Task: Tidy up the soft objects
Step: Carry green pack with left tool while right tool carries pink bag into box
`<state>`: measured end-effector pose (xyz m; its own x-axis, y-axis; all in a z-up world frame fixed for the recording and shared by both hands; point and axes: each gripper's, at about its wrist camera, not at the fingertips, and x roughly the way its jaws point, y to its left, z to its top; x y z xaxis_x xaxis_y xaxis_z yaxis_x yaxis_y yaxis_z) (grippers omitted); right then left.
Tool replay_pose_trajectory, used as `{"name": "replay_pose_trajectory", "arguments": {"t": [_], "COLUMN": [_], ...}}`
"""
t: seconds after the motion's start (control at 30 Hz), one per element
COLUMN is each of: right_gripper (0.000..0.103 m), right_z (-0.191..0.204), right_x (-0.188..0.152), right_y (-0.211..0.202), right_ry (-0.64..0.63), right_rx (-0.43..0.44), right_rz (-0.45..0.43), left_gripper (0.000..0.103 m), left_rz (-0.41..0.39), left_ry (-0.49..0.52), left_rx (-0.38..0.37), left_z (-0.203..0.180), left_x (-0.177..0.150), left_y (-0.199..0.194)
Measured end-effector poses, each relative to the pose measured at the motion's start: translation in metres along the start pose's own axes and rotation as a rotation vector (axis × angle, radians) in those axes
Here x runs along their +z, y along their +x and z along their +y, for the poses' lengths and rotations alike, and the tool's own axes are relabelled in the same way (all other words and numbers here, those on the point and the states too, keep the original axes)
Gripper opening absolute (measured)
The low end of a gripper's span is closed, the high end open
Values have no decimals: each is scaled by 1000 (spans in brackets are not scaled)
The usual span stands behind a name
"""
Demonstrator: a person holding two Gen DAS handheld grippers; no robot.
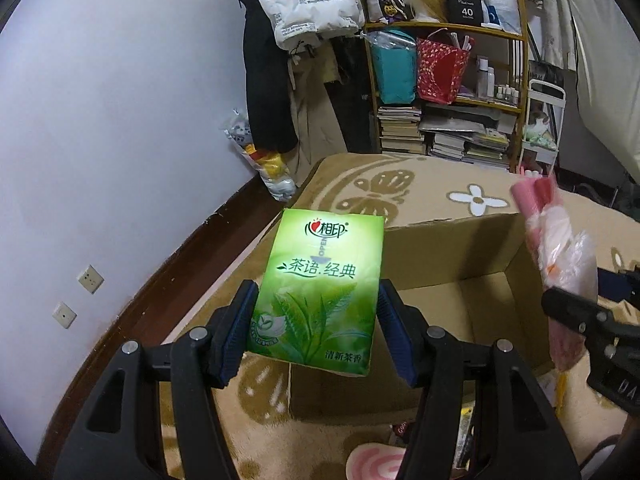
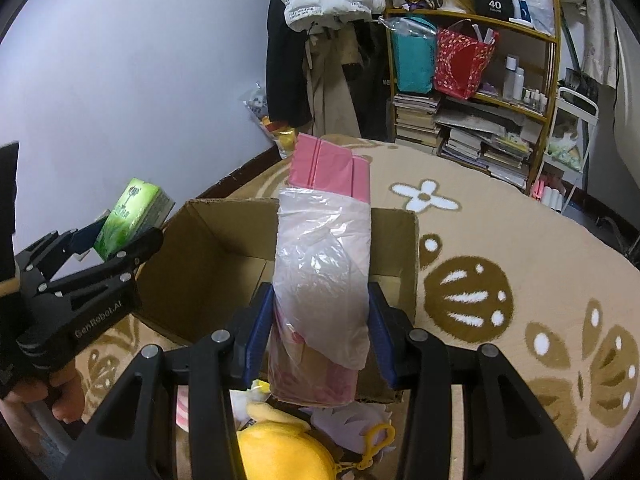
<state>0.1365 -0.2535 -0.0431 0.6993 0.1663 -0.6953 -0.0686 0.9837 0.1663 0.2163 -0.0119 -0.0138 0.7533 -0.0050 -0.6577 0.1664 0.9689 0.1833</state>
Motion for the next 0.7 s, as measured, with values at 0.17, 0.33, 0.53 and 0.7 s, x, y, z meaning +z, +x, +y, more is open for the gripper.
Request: {"name": "replay_pose_trajectory", "arguments": {"t": [0.17,0.33,0.53,0.7], "right_gripper": [48,48,49,72], "right_z": [-2,-6,-5,-1], "right_x": [-3,-5,-5,-3], "right_y": [8,12,7,1], "right_ry": [0,19,8,-9], "right_rx": [0,5,-7,-14], "right_rz": [20,39,22,1], "left_gripper": [59,60,73,88], "left_rz": [19,43,23,10], "left_ry": [-3,-17,13,5], "left_rx": [-25,-61,-29,-27], "left_z": [-2,-4,-8,-5], "left_x": [-2,-3,-4,-2], "left_y": [5,6,2,-4]}}
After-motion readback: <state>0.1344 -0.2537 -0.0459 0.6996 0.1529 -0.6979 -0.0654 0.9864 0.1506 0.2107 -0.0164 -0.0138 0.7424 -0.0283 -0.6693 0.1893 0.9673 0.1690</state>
